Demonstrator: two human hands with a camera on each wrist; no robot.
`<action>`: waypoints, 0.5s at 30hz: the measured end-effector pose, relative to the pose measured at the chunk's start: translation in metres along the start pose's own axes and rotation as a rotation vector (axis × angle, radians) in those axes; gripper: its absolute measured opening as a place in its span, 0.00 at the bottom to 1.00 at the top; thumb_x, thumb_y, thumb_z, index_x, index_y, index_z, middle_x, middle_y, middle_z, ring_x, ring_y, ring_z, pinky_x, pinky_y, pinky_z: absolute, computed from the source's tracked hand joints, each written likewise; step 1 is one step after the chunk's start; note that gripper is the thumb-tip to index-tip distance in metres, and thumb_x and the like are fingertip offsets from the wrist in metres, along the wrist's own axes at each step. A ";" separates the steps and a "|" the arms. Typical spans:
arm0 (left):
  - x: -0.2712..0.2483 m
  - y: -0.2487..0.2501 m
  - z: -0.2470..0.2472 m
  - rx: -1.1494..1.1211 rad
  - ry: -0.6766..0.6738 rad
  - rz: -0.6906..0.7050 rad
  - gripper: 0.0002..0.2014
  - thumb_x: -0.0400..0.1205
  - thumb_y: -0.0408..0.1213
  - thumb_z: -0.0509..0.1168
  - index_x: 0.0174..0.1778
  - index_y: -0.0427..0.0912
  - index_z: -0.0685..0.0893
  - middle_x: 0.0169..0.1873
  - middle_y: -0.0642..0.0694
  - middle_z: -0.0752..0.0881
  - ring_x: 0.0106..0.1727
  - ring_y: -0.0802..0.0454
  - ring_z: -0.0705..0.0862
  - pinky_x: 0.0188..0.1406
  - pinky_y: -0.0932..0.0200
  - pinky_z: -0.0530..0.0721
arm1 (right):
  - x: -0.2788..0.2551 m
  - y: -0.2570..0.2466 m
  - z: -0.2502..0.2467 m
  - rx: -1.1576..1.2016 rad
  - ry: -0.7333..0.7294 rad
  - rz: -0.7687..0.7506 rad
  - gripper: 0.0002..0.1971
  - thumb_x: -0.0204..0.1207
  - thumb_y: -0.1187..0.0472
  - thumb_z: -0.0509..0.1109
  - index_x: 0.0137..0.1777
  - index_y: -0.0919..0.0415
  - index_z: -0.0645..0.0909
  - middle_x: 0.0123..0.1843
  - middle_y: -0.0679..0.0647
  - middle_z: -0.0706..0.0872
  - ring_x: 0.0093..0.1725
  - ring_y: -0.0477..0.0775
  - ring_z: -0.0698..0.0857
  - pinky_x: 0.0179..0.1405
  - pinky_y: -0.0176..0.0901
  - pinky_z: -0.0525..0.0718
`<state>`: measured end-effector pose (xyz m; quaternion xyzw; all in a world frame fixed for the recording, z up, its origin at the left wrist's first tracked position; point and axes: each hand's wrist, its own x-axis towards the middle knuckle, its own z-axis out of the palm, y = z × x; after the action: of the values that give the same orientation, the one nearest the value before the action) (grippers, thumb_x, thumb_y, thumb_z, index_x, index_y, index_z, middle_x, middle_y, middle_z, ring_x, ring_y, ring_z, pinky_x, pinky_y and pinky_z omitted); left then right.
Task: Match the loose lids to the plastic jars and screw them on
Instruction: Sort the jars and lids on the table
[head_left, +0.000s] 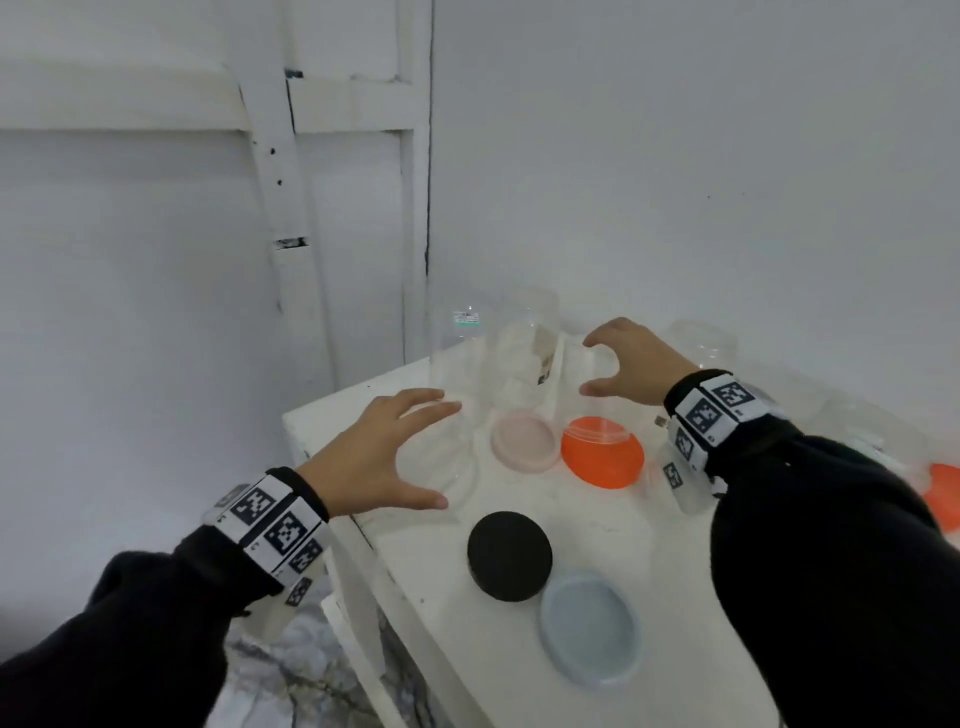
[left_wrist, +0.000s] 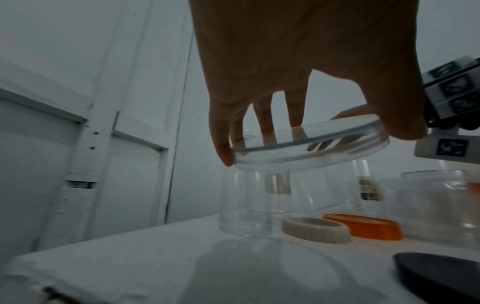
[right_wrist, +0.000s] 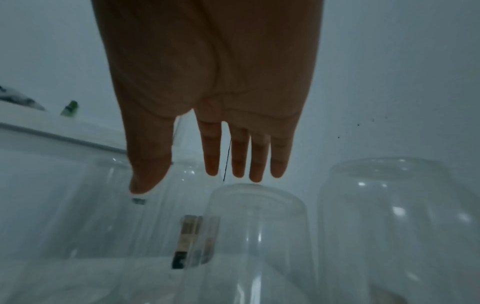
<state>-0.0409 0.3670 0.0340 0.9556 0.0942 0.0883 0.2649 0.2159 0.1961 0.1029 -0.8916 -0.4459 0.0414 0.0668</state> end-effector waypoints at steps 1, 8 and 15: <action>-0.002 -0.005 -0.004 -0.004 0.010 -0.010 0.44 0.57 0.71 0.64 0.71 0.75 0.55 0.76 0.61 0.59 0.75 0.59 0.57 0.71 0.61 0.60 | 0.009 -0.002 -0.002 -0.030 -0.005 0.003 0.33 0.71 0.49 0.75 0.74 0.57 0.69 0.76 0.55 0.66 0.74 0.58 0.65 0.70 0.56 0.71; -0.003 -0.022 -0.023 -0.005 0.075 -0.040 0.45 0.64 0.59 0.76 0.73 0.69 0.58 0.76 0.60 0.59 0.74 0.60 0.57 0.71 0.62 0.58 | 0.053 -0.006 -0.006 -0.136 -0.125 0.081 0.45 0.67 0.40 0.75 0.80 0.55 0.59 0.80 0.56 0.59 0.77 0.62 0.62 0.72 0.61 0.69; 0.001 -0.032 -0.030 -0.026 0.073 -0.048 0.45 0.59 0.68 0.67 0.73 0.70 0.57 0.76 0.61 0.60 0.72 0.61 0.57 0.71 0.61 0.60 | 0.069 -0.001 -0.003 -0.199 -0.306 0.201 0.51 0.69 0.37 0.72 0.83 0.53 0.46 0.82 0.59 0.57 0.77 0.64 0.66 0.73 0.61 0.69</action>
<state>-0.0513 0.4091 0.0429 0.9457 0.1253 0.1179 0.2757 0.2570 0.2513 0.1046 -0.9171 -0.3616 0.1385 -0.0948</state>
